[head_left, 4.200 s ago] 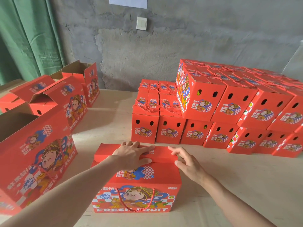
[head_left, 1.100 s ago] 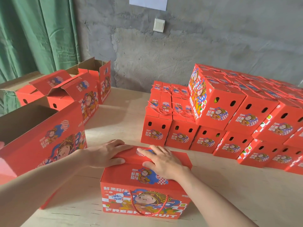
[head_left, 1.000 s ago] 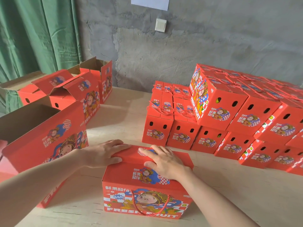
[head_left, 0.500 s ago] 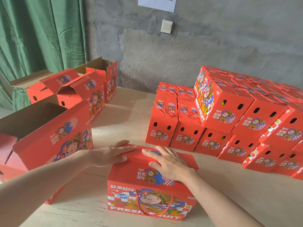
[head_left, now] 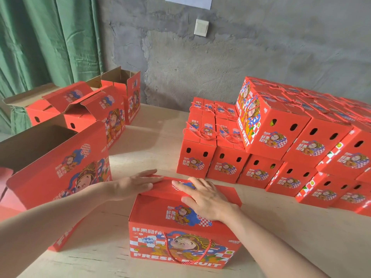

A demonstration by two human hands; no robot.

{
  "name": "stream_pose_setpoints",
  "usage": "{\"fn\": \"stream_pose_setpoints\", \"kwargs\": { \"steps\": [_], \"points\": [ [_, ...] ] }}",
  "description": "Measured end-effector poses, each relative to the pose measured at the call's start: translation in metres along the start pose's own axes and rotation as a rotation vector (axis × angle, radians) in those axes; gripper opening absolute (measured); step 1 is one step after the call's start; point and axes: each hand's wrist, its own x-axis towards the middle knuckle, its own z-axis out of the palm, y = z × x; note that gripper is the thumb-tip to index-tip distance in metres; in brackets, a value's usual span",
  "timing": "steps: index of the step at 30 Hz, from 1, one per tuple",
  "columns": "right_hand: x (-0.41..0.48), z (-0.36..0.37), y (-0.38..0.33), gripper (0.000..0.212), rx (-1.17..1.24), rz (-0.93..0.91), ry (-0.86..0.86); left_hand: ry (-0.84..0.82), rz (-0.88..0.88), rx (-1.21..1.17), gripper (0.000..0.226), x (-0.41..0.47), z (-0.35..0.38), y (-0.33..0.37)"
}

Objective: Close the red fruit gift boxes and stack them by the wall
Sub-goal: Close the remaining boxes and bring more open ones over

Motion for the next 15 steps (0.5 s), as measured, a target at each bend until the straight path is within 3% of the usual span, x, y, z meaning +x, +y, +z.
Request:
{"fn": "stream_pose_setpoints", "kwargs": {
  "steps": [7,11,12,15],
  "points": [
    [-0.001,0.001,-0.001,0.051,-0.067,-0.047,0.031,0.326,0.040,-0.296,0.036,-0.004,0.030,-0.002],
    [0.001,0.005,-0.002,0.049,-0.080,-0.032,0.030,0.356,0.026,-0.389,0.032,-0.006,0.035,0.005],
    [0.001,0.005,-0.002,0.049,-0.083,-0.027,0.027,0.324,-0.001,-0.302,0.034,-0.006,0.028,0.005],
    [0.000,0.003,-0.003,0.050,-0.089,-0.008,0.003,0.216,-0.127,0.324,0.038,0.008,0.001,0.017]
  ]
}}
